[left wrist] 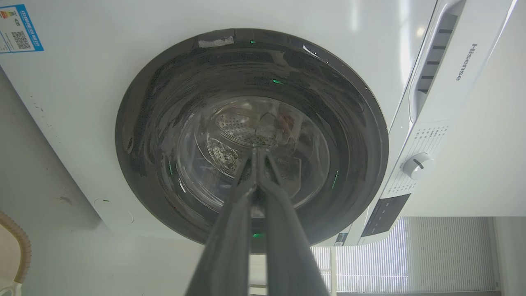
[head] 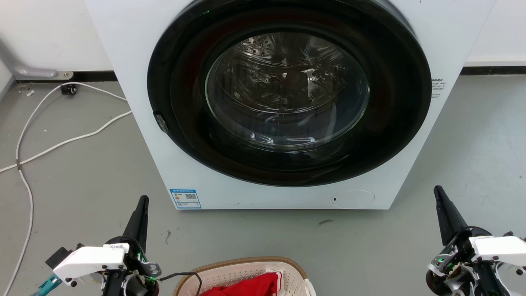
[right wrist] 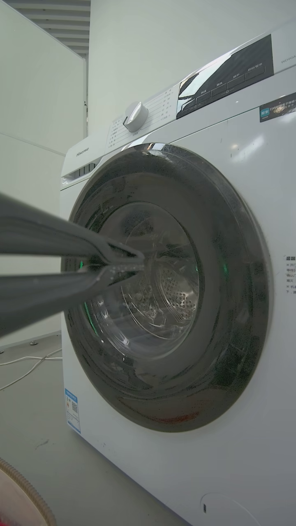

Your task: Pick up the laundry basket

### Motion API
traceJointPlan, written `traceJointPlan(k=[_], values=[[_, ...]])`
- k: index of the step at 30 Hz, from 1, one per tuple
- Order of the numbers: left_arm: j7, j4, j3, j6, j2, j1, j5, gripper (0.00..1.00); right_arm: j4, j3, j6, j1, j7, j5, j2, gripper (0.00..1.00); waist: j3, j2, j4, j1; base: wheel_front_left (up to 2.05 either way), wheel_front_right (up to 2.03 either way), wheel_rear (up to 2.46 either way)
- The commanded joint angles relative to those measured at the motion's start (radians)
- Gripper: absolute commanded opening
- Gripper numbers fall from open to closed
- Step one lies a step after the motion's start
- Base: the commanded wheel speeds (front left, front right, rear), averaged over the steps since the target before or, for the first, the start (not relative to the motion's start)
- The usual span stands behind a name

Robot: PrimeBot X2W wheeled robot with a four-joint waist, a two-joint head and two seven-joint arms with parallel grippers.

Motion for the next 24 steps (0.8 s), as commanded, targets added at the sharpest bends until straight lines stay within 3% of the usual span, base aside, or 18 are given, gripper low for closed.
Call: traceJointPlan(k=[1, 19, 20, 21, 22, 24], values=[[0.004, 0.002, 0.001, -0.003, 0.000, -0.009, 0.006, 0.00, 0.002, -0.002, 0.000, -0.012, 0.001, -0.004, 0.003, 0.00, 0.000, 0.0000, 0.000, 0.0000, 0.00, 0.00, 0.00], [0.007, 0.002, 0.005, -0.003, -0.003, -0.009, 0.008, 0.00, 0.002, -0.007, 0.000, -0.012, 0.006, -0.009, 0.006, 0.00, 0.000, 0.0000, 0.000, 0.0000, 0.00, 0.00, 0.00], [0.005, 0.003, 0.004, 0.000, -0.004, 0.001, 0.006, 1.00, 0.003, -0.005, 0.000, 0.001, 0.001, -0.003, 0.004, 1.00, 0.000, 0.0000, 0.000, 0.0000, 0.00, 0.00, 0.00], [0.005, 0.011, 0.004, 0.000, -0.006, 0.005, 0.006, 0.00, 0.010, -0.004, 0.000, 0.005, 0.000, -0.003, 0.004, 0.00, 0.000, 0.0000, 0.000, 0.0000, 0.00, 0.00, 0.00], [0.003, 0.013, 0.001, 0.001, -0.007, 0.008, 0.007, 1.00, 0.012, -0.003, 0.000, 0.008, -0.003, -0.004, 0.005, 1.00, 0.000, 0.0000, 0.000, 0.0000, 0.00, 0.00, 0.00], [-0.007, 0.011, -0.009, 0.000, -0.007, 0.005, 0.009, 1.00, 0.007, 0.001, 0.000, 0.008, -0.013, -0.008, 0.005, 1.00, 0.000, 0.0000, 0.000, 0.0000, 0.00, 0.00, 0.00]])
